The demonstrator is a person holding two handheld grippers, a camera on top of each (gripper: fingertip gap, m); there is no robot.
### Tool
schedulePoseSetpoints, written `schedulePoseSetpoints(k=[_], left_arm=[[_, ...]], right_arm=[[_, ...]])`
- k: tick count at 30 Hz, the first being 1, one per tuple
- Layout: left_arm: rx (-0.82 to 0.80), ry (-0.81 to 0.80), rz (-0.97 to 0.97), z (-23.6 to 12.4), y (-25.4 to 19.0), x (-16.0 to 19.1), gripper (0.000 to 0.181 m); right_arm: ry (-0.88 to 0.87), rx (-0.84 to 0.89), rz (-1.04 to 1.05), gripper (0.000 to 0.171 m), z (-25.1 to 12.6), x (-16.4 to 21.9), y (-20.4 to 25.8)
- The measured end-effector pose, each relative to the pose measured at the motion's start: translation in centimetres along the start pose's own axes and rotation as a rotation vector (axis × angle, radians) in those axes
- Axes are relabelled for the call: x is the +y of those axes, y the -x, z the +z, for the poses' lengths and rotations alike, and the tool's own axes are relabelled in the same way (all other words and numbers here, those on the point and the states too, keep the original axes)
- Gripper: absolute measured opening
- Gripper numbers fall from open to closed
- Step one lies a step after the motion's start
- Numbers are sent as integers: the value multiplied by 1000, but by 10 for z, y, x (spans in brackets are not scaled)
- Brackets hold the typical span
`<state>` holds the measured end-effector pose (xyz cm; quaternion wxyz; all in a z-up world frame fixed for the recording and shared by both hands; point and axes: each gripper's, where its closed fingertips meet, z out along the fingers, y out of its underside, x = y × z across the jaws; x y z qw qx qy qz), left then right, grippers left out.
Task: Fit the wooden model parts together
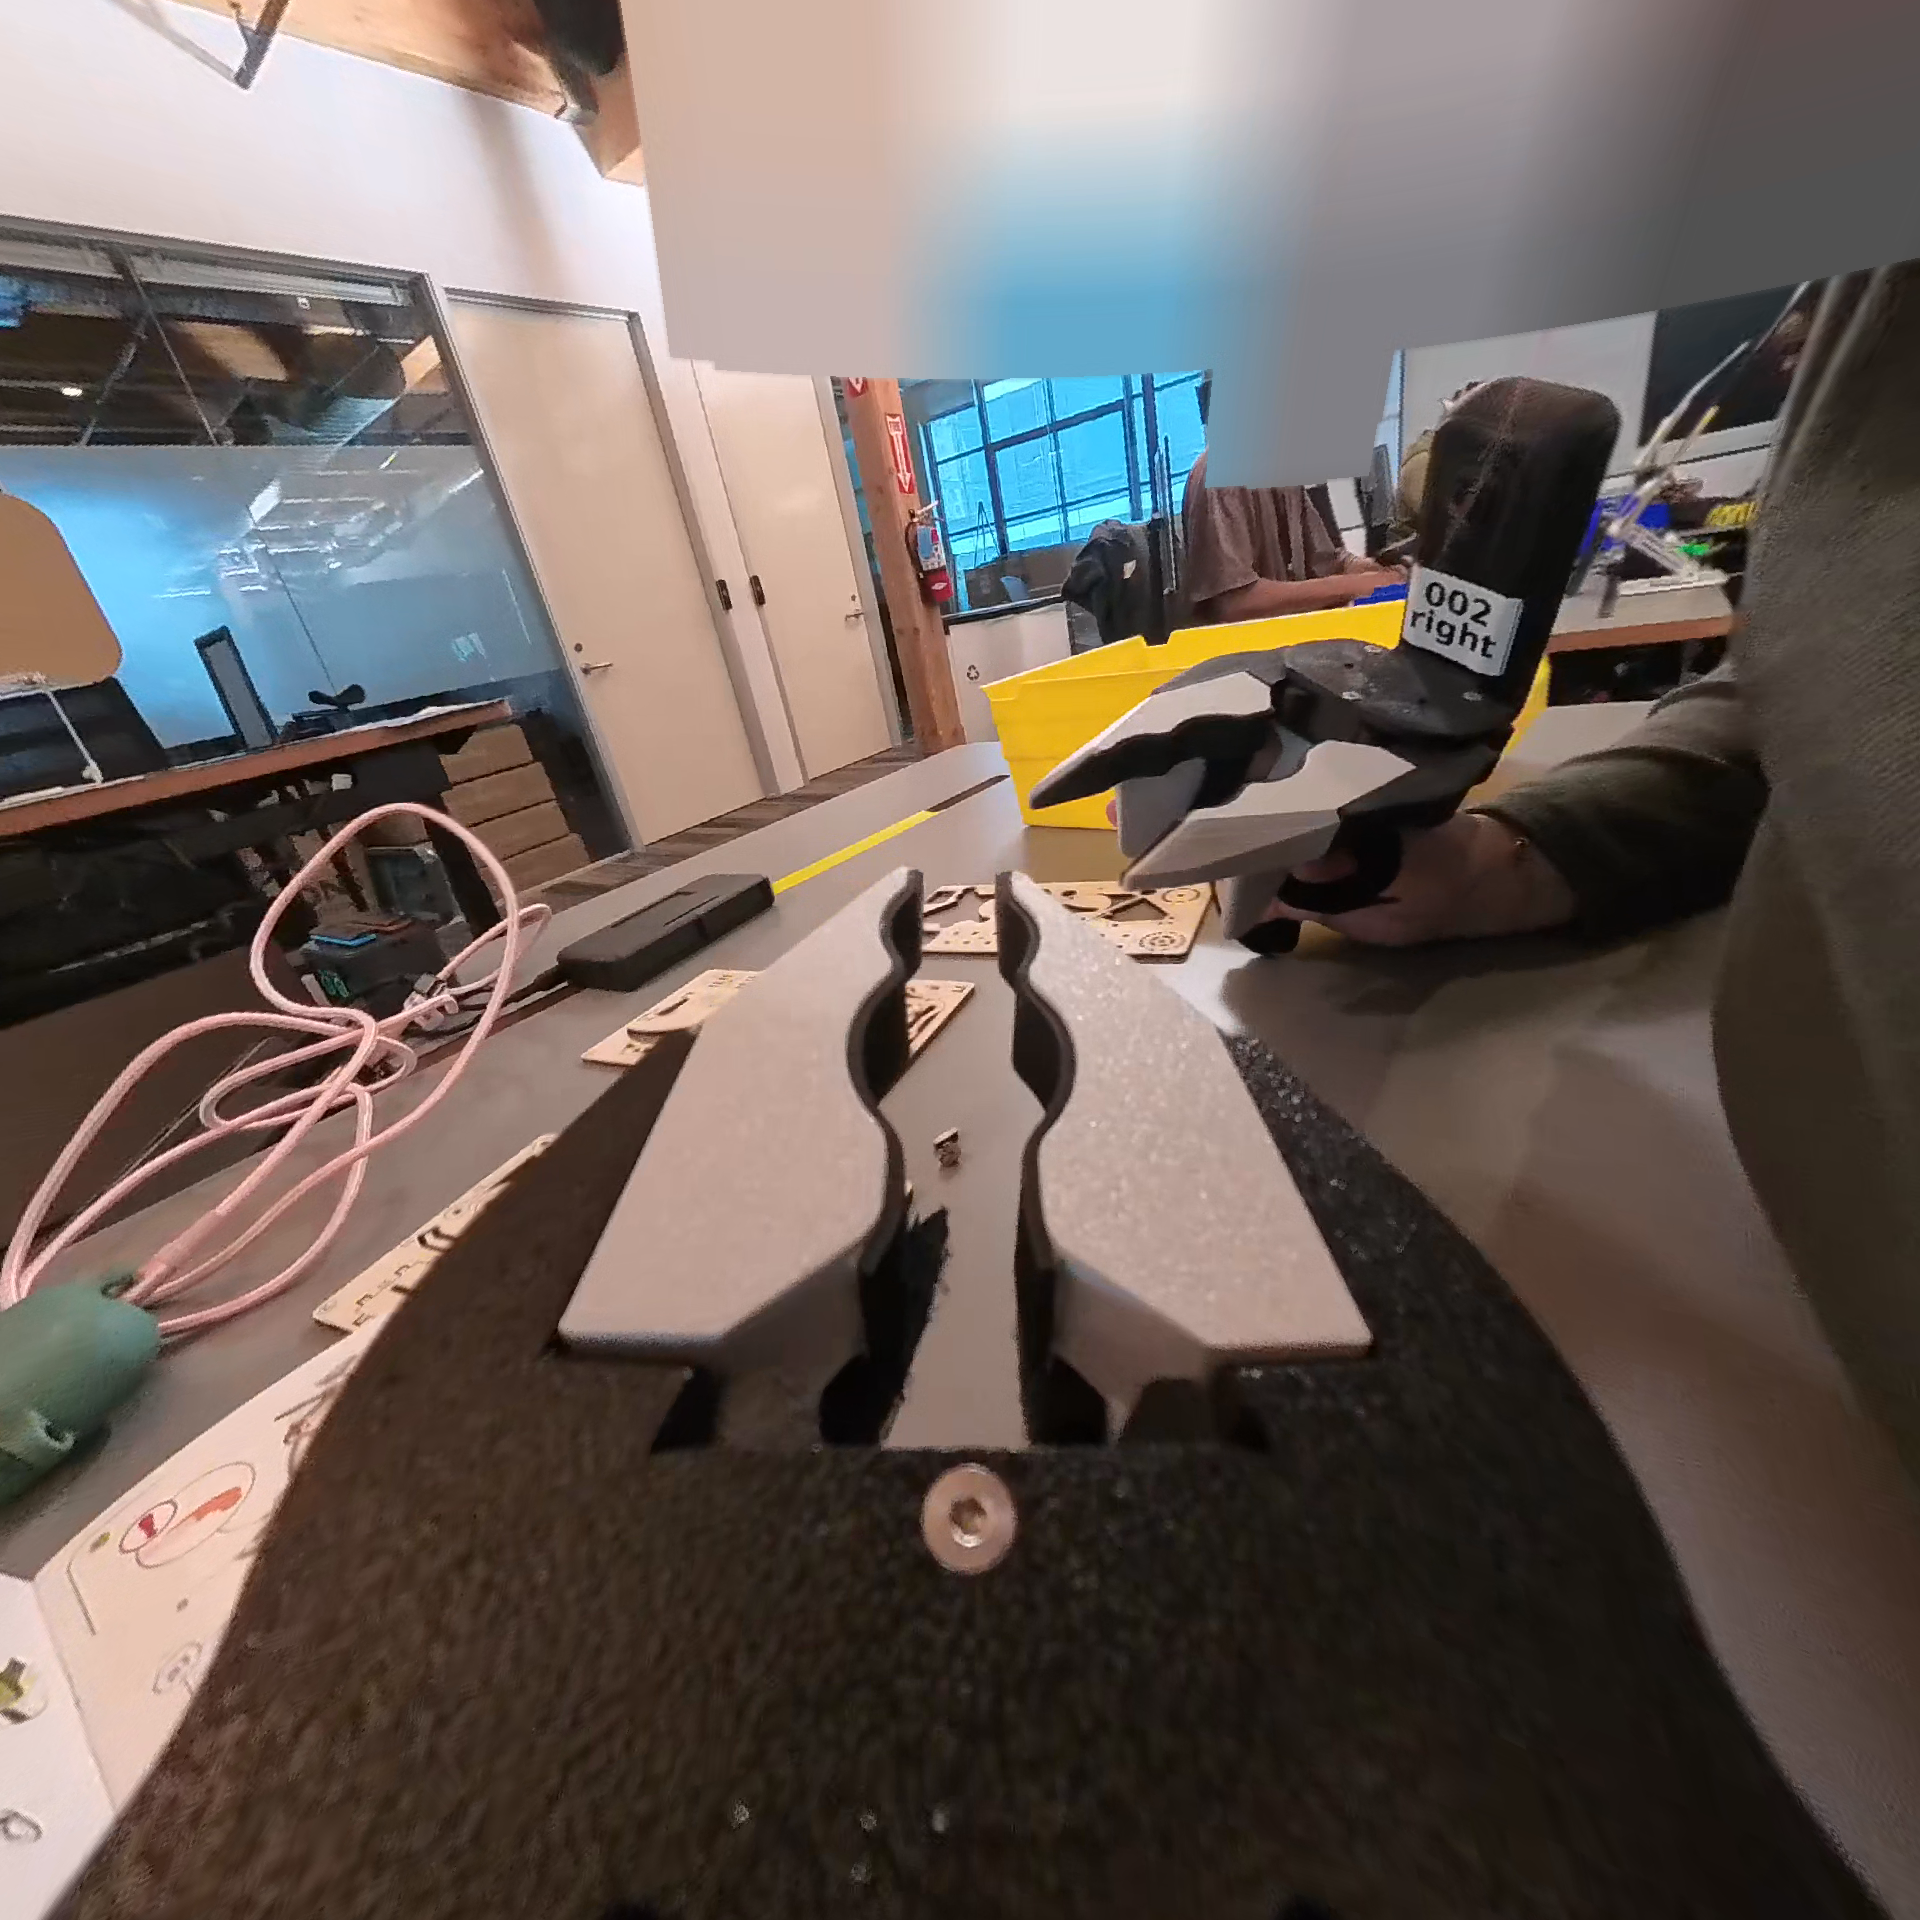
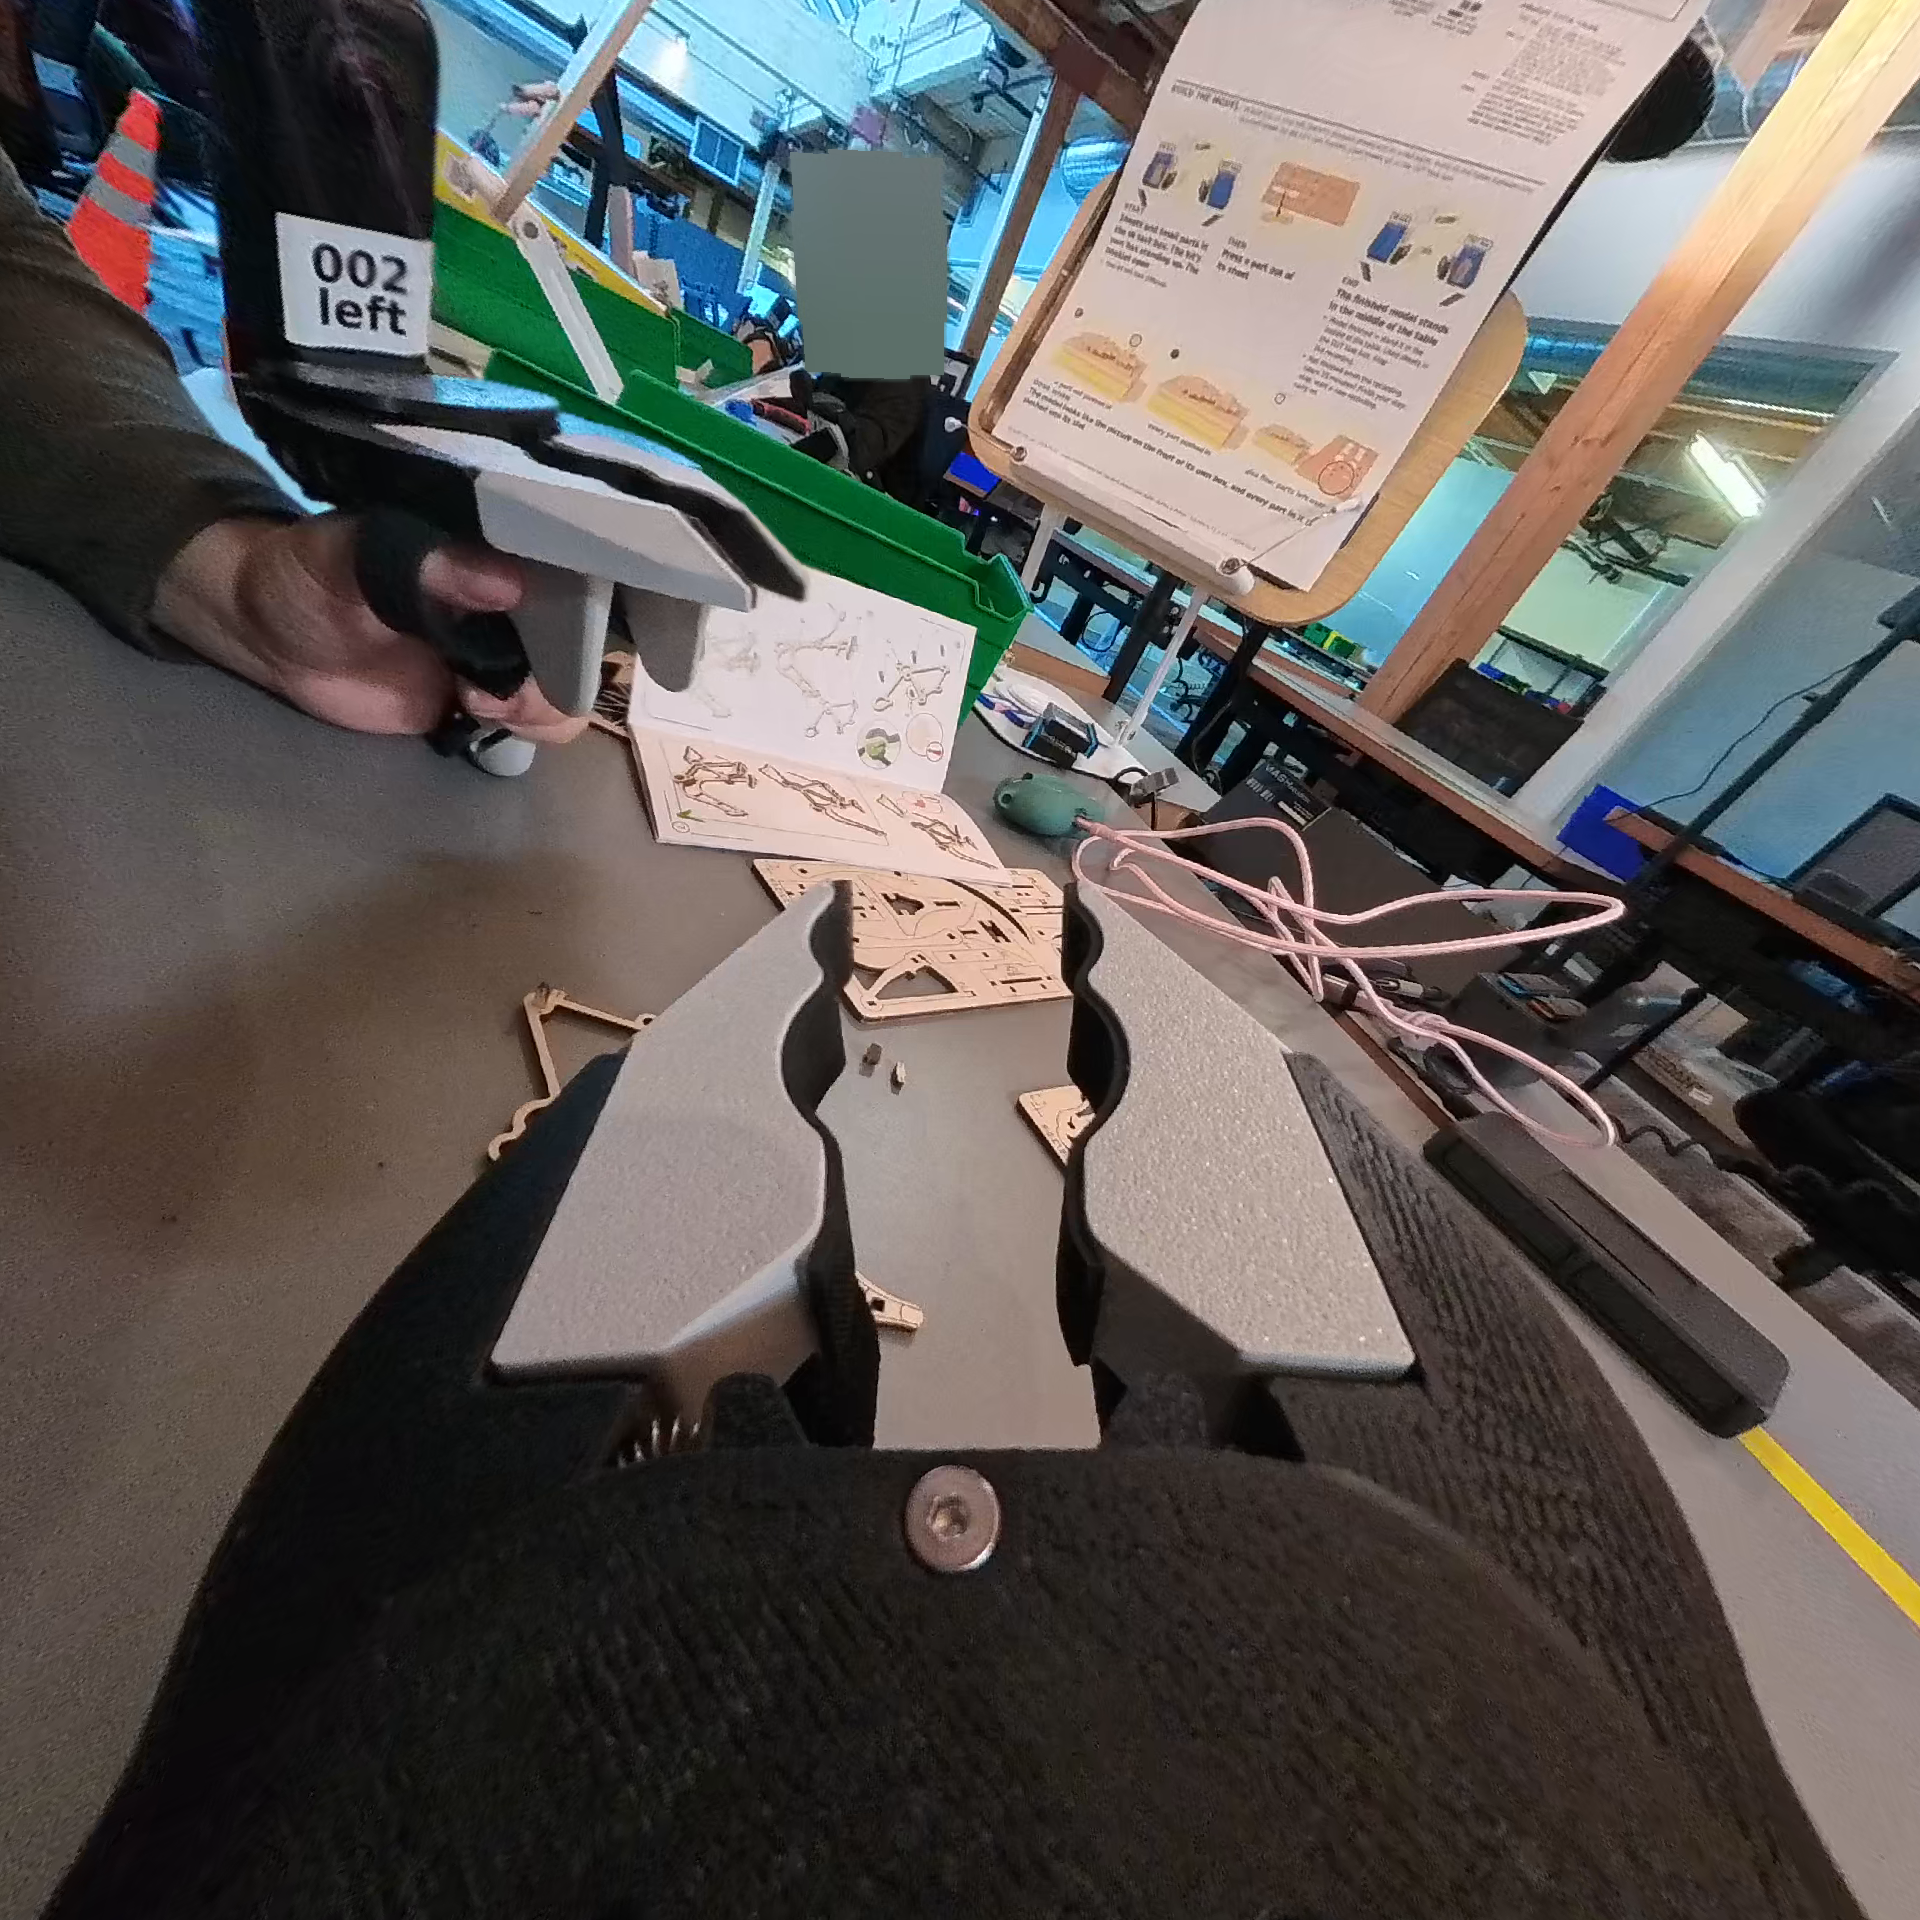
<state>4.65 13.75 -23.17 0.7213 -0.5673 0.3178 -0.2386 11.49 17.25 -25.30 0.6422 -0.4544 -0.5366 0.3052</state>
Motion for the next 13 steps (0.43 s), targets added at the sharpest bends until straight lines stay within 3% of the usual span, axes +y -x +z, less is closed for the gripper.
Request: schedulePoseSetpoints(k=[13], left_arm=[[16,11,8,1,-3,2,4]], right_arm=[[1,12,0,37,-1,0,-2]])
